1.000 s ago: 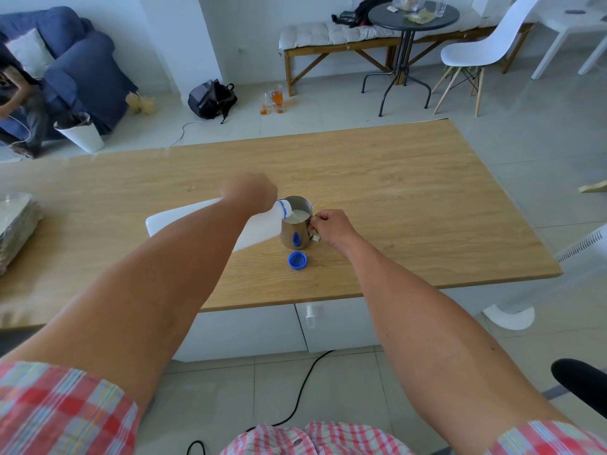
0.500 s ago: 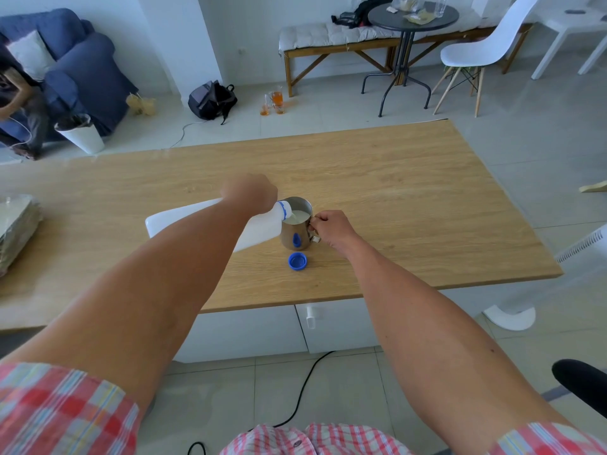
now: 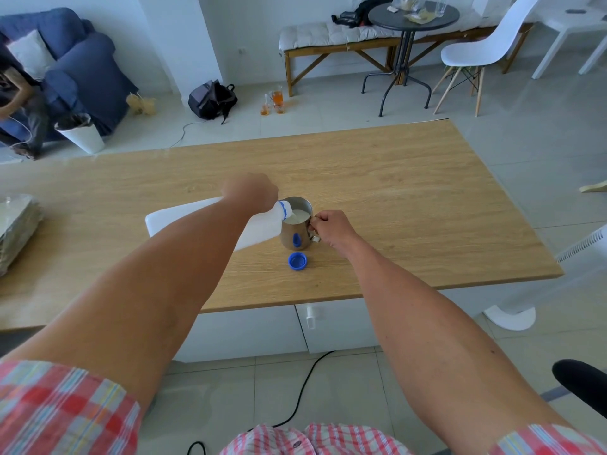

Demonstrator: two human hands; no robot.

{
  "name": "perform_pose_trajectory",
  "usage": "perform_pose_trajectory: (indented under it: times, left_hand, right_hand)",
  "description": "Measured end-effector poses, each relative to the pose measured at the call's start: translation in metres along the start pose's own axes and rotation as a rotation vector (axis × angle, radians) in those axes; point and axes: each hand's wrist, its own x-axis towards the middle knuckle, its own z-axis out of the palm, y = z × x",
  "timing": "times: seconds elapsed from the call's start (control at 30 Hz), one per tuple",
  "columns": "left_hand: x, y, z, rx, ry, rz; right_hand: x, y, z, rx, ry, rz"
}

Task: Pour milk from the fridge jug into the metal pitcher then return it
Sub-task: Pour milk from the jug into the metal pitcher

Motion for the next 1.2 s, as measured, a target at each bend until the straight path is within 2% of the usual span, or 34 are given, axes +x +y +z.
perform_pose_trajectory:
  times: [0.4, 0.6, 0.8, 1.03, 1.1, 1.2]
  left_hand:
    - [-0.002, -0.002, 0.0, -0.01, 0.005, -0.007]
    - [-0.008, -0.012, 0.01, -0.11, 0.009, -0.041]
    - [-0.018, -0.026, 0.028, -0.336, 0.036, -0.105]
    - [-0.035, -0.052, 0.034, -0.62, 0.128, -0.169]
    - [-0.038, -0.062, 0.032, -0.694, 0.174, -0.219]
    - [-0.039, -0.077, 0.029, -0.872, 0.269, -0.316]
  right_hand:
    - [0.004, 0.003, 0.001, -0.014, 0.012, 0.0]
    - [0.009, 0.01, 0.006, -0.026, 0.052, 0.02]
    - [-0.001, 0.011, 0.003, -0.014, 0.124, 0.026]
    - [-0.05, 0.032, 0.03, -0.028, 0.415, -0.022]
    - [-0.061, 0.04, 0.04, -0.097, 0.39, -0.015]
    - [-0.065, 0.048, 0.054, -0.285, 0.258, 0.007]
